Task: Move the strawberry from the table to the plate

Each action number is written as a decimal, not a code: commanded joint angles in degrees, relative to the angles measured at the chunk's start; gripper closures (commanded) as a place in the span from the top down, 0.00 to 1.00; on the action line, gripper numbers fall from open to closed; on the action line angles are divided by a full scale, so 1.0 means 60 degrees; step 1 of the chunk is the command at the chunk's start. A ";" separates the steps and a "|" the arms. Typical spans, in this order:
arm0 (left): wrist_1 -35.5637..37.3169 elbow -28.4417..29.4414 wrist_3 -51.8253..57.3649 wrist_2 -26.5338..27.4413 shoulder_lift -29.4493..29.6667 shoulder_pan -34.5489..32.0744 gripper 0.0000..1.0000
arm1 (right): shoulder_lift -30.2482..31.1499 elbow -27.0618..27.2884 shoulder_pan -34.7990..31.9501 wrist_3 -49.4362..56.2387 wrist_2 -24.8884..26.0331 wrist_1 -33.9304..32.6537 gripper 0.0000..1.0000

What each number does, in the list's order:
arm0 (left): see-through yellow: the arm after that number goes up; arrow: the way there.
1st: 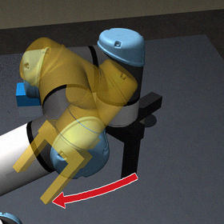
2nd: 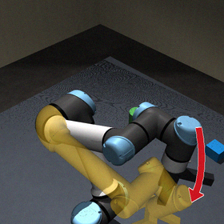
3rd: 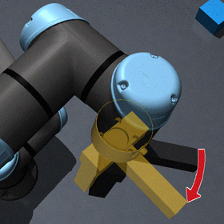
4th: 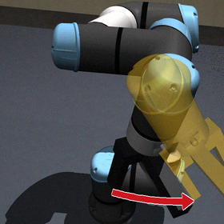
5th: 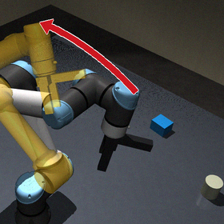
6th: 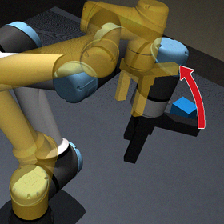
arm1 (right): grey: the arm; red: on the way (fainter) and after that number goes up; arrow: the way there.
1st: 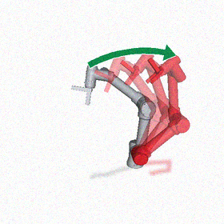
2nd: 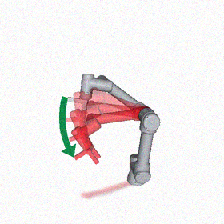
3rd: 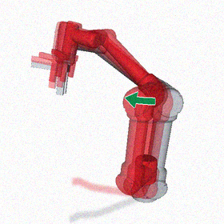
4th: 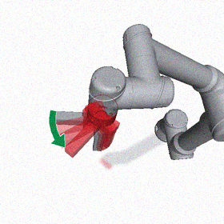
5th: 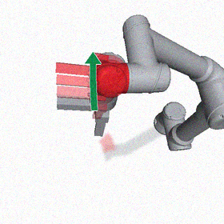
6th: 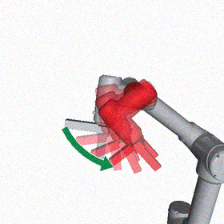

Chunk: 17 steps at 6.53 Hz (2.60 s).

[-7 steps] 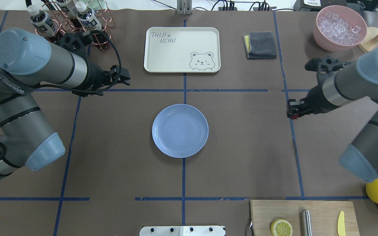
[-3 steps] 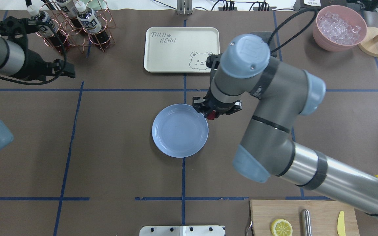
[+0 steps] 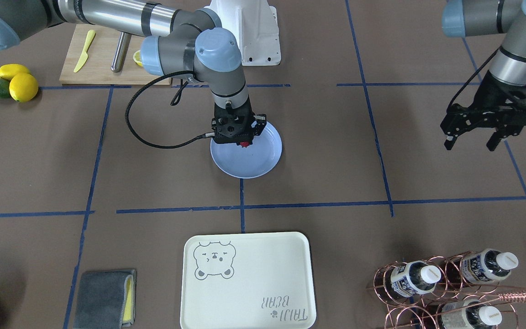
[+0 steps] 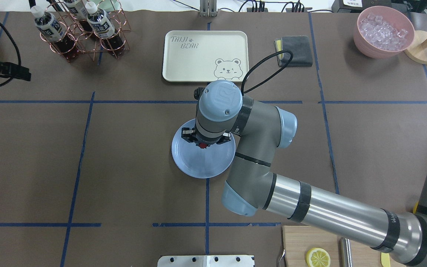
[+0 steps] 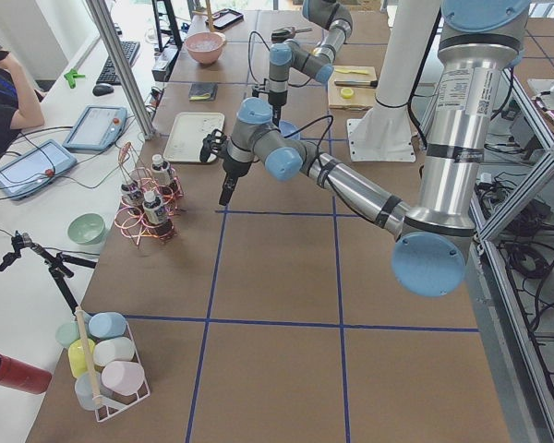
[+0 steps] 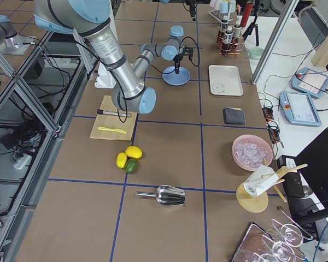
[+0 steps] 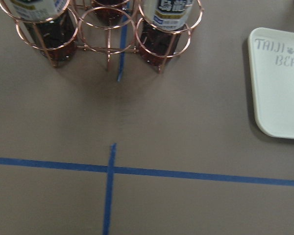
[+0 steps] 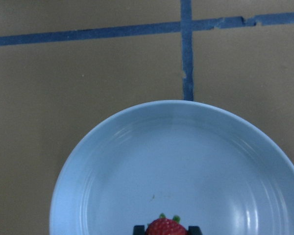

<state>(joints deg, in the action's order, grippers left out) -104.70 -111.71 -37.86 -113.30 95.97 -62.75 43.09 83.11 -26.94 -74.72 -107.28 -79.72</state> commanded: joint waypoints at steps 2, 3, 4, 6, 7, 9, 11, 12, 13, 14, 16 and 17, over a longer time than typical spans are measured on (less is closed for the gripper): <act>-0.0070 0.0454 0.1724 -0.0817 -0.0321 -0.1099 1.00 | -0.0107 -0.0331 0.0008 -0.0072 0.0038 0.0177 0.27; -0.0085 0.0455 0.1740 -0.0818 -0.0380 -0.1114 1.00 | -0.0078 -0.0317 0.0008 -0.0101 0.0038 0.0206 0.99; -0.0085 0.0455 0.1798 -0.0818 -0.0439 -0.1129 1.00 | -0.0295 -0.0244 -0.0254 -0.0086 0.0096 0.0119 1.00; -0.0085 0.0469 0.2631 -0.0847 -0.0790 -0.1712 1.00 | -0.0225 0.1095 -0.0882 0.0074 -0.0064 -0.1512 1.00; -0.0085 0.0499 0.2837 -0.0848 -0.0994 -0.1758 1.00 | 0.0298 0.2482 -0.1307 0.0713 -0.0123 -0.2827 1.00; 0.0031 0.1561 0.4686 -0.2229 -0.1128 -0.2995 1.00 | 0.2182 0.4612 -0.3028 0.3880 -0.0908 -0.4302 1.00; 0.0061 0.2285 0.5694 -0.2971 -0.1157 -0.3808 1.00 | 0.4334 0.4693 -0.6101 0.7771 -0.3467 -0.4218 1.00; 0.0047 0.2329 0.5724 -0.2986 -0.1403 -0.3824 1.00 | 0.5347 0.4563 -0.7247 0.9839 -0.4087 -0.4218 1.00; 0.0090 0.2388 0.5724 -0.3349 -0.1681 -0.3824 1.00 | 0.6009 0.4112 -0.8360 1.1557 -0.4659 -0.4218 1.00; 0.0511 0.2621 0.5724 -0.3773 -0.1728 -0.3853 1.00 | 0.6712 0.3542 -0.9140 1.2850 -0.5128 -0.4203 1.00; 0.1465 0.2579 0.5724 -0.4055 -0.1597 -0.4219 1.00 | 0.7026 0.2019 -0.9996 1.4181 -0.5497 -0.4071 1.00; 0.1497 0.2622 0.5739 -0.4041 -0.1640 -0.4263 1.00 | 0.7027 0.1926 -0.9997 1.4225 -0.5456 -0.4057 1.00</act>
<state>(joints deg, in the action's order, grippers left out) -96.87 -96.17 -3.49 -137.31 86.23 -87.84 84.83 96.97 -85.93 9.21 -139.51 -104.22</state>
